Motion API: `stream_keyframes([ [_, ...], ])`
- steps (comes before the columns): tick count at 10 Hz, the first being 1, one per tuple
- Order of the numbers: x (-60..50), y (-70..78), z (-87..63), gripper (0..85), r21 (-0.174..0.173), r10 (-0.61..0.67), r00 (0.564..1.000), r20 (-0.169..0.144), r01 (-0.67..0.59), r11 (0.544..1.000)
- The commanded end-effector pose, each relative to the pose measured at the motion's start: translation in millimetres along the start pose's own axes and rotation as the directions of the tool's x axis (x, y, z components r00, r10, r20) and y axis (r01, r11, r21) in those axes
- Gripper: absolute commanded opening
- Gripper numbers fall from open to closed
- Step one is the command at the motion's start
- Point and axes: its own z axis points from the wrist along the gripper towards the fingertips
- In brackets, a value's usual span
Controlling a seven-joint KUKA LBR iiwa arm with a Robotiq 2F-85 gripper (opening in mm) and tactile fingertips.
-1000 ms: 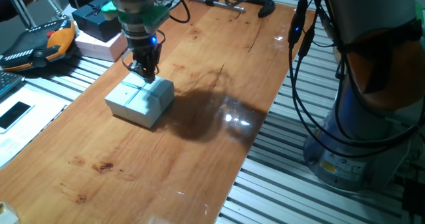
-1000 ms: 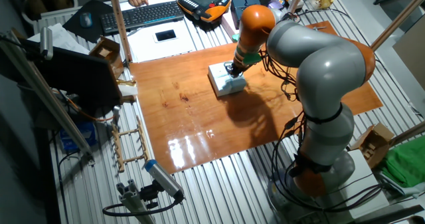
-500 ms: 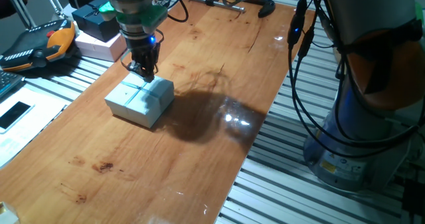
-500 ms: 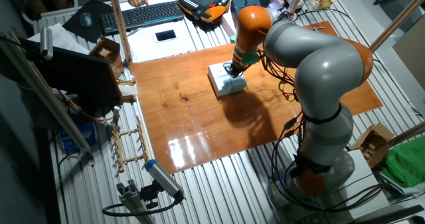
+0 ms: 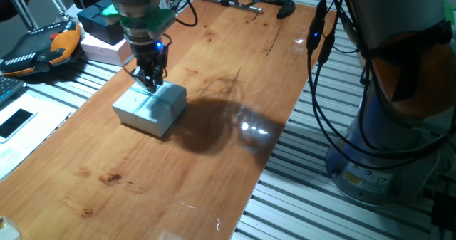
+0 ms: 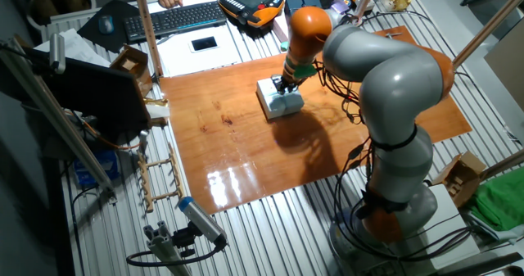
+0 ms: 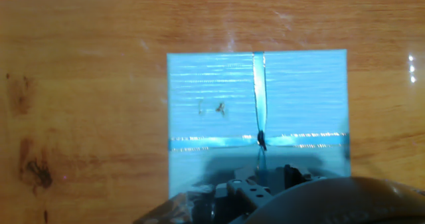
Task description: Take everything out of the gift box
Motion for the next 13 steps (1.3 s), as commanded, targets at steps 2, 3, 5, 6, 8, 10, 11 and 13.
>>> stream_keyframes([
  [2,-10.1,-0.5,8.3,30.7,-0.009,-0.006,1.000,-0.001,0.006,1.000],
  [3,-13.7,-0.9,10.9,30.3,-0.013,-0.008,1.000,-0.003,0.008,1.000],
  [5,-17.3,-1.9,19.5,29.3,-0.018,-0.009,1.000,0.002,0.009,1.000],
  [6,-18.1,-3.1,22.8,29.3,-0.022,-0.010,1.000,0.002,0.010,1.000],
  [8,-18.4,-3.8,24.8,28.3,-0.024,-0.008,1.000,0.002,0.008,1.000],
  [10,-18.0,-3.2,25.7,26.7,-0.024,-0.007,1.000,0.002,0.007,1.000],
  [11,-18.2,-3.8,27.0,26.0,-0.024,-0.008,1.000,0.002,0.008,1.000],
  [13,-18.4,-5.1,31.1,25.7,-0.026,-0.011,1.000,0.002,0.011,1.000],
])
